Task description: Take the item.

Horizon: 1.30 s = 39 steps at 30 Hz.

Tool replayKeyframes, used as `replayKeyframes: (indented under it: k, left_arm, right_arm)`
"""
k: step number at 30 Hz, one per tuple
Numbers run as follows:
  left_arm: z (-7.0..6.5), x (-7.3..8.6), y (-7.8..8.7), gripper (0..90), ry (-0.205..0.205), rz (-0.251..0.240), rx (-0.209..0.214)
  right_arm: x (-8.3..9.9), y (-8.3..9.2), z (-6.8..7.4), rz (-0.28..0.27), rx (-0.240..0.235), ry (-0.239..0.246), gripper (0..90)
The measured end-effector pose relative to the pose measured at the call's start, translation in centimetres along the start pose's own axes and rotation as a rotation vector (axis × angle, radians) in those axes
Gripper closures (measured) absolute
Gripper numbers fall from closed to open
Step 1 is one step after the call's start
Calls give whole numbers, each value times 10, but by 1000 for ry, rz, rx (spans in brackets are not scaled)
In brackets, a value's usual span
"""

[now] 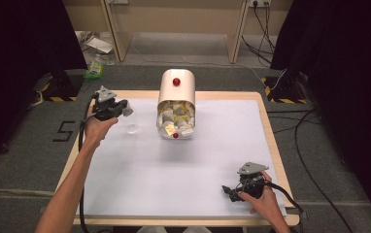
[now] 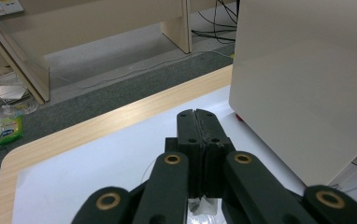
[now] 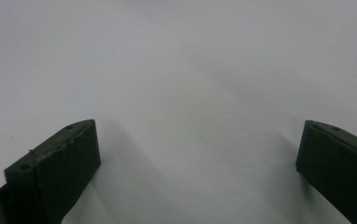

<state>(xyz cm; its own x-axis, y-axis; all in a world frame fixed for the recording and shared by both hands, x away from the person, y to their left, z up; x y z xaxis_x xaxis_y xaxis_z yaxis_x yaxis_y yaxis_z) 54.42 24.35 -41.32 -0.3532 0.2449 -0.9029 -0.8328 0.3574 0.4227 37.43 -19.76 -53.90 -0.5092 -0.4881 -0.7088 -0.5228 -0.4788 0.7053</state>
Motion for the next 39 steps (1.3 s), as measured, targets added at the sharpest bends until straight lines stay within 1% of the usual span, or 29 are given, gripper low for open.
replayKeyframes:
  k: [5, 10, 11, 15, 20, 24, 25, 28, 29, 30, 33, 35, 39]
  left_arm:
    - [2, 7, -8, 885, 10, 18, -13]
    - [2, 11, -11, 884, 9, 31, -18]
    - [3, 13, -11, 884, 7, 41, -20]
    - [1, 14, -12, 882, 7, 41, -12]
    - [0, 15, -14, 877, 8, 47, -17]
    - [2, 17, -14, 828, 26, 52, -20]
    - [2, 17, -14, 828, 26, 54, -21]
    - [4, 17, -11, 765, 43, 46, -26]
    - [4, 17, -11, 765, 46, 45, -24]
    - [5, 17, -9, 740, 53, 43, -22]
    - [6, 17, -6, 616, 80, 40, -18]
    - [7, 17, -4, 551, 94, 39, -16]
    - [9, 19, 1, 428, 113, 52, -2]
  right_arm:
    - [0, 0, 0, 0, 0, -1, 2]
    - [0, 0, 0, 0, 0, -1, 2]
    - [0, 0, 0, 0, 0, -1, 2]
    - [0, 0, 0, 0, 0, 0, 2]
    - [0, 0, 0, 0, 0, 0, 2]
    - [0, 0, 0, 0, 0, 0, 2]
    - [0, 0, 0, 0, 0, 0, 2]
    - [0, 0, 0, 1, 0, -2, 2]
    - [0, 0, 0, 1, 0, -2, 2]
    - [0, 0, 0, 0, 0, 0, 2]
    - [0, 0, 0, 0, 0, 0, 2]
    - [0, 0, 0, 0, 0, 0, 2]
    - [0, 0, 0, 0, 0, 0, 2]
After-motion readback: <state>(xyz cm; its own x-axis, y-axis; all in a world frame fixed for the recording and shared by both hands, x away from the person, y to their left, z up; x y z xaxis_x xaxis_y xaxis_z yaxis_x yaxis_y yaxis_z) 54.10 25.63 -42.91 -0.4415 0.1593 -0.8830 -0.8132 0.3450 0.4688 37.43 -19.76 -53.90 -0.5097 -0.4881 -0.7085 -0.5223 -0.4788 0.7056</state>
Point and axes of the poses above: each handheld gripper's, and its own axes: y roughly backward along the jaws, x roughly out of its underside, z roughly to its left, the point moved 5 cm from there along -y, roughly forward along the jaws, and after that the axes turned 1 degree about -z, right-handed, at the moved point
